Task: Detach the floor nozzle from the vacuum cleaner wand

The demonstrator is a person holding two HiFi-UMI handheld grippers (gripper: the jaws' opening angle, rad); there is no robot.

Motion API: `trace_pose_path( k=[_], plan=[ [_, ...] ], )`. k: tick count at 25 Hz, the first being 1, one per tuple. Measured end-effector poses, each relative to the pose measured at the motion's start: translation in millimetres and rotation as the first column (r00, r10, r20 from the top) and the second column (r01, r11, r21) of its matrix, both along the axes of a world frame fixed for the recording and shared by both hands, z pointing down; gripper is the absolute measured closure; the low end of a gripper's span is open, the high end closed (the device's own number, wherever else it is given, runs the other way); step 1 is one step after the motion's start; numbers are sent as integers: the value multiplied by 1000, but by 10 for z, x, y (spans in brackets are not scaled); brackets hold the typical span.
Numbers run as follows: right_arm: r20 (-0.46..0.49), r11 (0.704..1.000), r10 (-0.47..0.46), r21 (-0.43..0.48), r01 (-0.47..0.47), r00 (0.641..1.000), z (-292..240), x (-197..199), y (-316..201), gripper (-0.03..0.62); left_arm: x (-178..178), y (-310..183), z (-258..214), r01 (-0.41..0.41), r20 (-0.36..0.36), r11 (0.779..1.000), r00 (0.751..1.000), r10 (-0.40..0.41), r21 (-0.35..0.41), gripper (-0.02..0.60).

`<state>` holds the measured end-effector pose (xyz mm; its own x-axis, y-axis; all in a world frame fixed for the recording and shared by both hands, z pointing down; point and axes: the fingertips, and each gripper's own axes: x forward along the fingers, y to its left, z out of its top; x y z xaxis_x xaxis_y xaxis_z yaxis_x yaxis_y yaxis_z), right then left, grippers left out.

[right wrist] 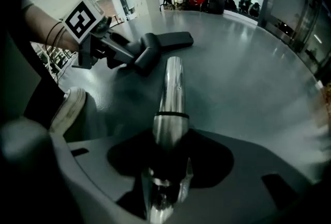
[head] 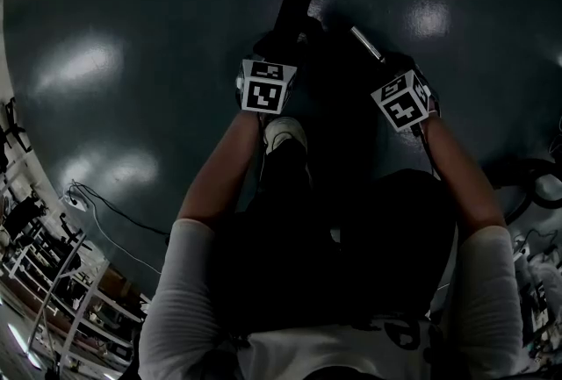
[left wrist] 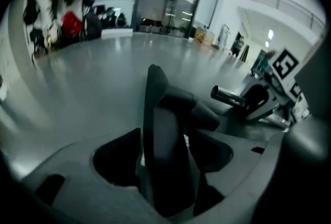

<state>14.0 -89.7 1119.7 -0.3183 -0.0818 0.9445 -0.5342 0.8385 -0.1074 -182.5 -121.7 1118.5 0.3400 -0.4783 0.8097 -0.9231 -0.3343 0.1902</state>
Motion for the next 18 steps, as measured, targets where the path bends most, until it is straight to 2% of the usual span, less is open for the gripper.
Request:
trace_pose_path(
  k=[2,3,5,7,10,13,15,16,18],
  plan=[
    [-5,1000,-26,6,26,1000,4,15,26,410,11,-35,-41,-70,98,993,993,60,93,232],
    [-3,999,-35,9,35,999,5,19,31,408,18,-40,-61,-87,118,990,990,74,115,219],
    [7,999,-48,19,48,999,-18,9,19,352,19,-30,-81,-87,120,989,990,73,121,220],
    [32,999,-34,39,33,999,-118,-14,-34,347,7,-3,-115,-74,112,990,992,60,123,219],
    [129,994,40,98,-53,991,-454,-74,-210,347,-37,34,-254,-51,110,988,993,35,148,221],
    [288,962,135,192,-195,948,-908,-119,-490,350,-125,-31,-532,21,85,979,996,-40,204,226],
    [366,929,185,239,-284,912,-1164,-105,-646,352,-187,-84,-746,80,63,970,993,-97,230,361],
    [384,907,218,260,-331,897,-1279,-74,-698,375,-233,-94,-859,114,64,964,989,-133,241,416],
    [390,862,291,291,-416,874,-1529,11,-753,580,-311,-111,-1129,190,71,947,974,-215,259,534]
  ],
)
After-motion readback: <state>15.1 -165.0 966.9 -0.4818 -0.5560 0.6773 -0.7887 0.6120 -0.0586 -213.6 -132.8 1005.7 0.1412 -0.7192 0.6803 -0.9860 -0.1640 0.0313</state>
